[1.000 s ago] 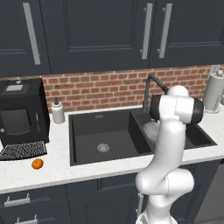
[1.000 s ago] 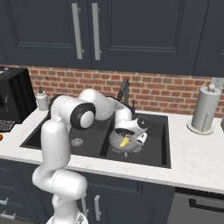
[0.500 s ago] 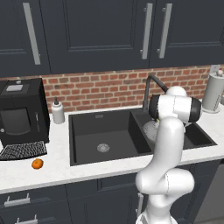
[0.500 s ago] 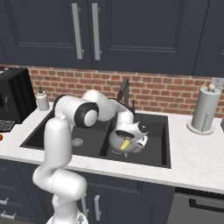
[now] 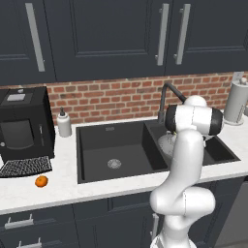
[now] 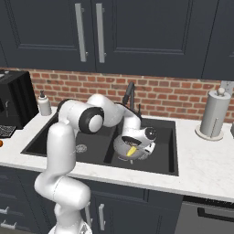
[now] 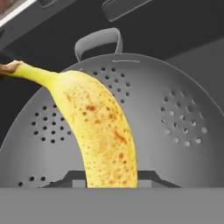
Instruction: Put the colander in the sink, put the tangerine, banana in the colander, and turn on the sink faucet and pour water over the colander.
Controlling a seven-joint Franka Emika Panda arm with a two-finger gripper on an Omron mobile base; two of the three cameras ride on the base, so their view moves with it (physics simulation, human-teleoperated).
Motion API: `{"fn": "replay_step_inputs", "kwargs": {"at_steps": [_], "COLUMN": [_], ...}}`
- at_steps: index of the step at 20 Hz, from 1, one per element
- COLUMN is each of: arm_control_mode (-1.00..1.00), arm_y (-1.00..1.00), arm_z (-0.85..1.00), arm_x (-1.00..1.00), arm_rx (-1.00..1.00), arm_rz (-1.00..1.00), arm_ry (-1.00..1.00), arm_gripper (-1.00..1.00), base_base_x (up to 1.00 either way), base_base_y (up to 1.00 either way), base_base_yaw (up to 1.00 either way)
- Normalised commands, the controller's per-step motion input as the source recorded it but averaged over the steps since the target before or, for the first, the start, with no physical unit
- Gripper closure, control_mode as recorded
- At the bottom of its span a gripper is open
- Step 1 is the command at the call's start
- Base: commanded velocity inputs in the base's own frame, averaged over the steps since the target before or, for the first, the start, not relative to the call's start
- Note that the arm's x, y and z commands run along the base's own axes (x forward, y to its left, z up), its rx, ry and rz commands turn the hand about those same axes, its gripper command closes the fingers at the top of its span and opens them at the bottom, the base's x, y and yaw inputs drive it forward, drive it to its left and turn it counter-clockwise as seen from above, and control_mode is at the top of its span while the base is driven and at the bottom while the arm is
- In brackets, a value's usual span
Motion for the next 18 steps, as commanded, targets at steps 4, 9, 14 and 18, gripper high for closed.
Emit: {"fn": "replay_step_inputs", "kwargs": {"at_steps": [4,9,14,18], "arm_control_mode": [-1.00,-1.00,-1.00,-1.00], "arm_y": [0.00,0.00,0.00,-0.01], "arm_z": [0.00,0.05,0.35,0.64], "arm_x": [0.01,0.11,0.01,0.00], "arm_rx": [0.00,0.00,0.00,0.00], "arm_rz": [0.00,0.00,-0.01,-0.07], "arm_ry": [0.00,0.00,0.00,0.00], "arm_gripper": [-1.00,-1.00,-1.00,-1.00], "base_base_x": [0.00,0.00,0.00,0.00], "base_base_y": [0.00,0.00,0.00,0.00], "base_base_yaw": [0.00,0.00,0.00,0.00]}}
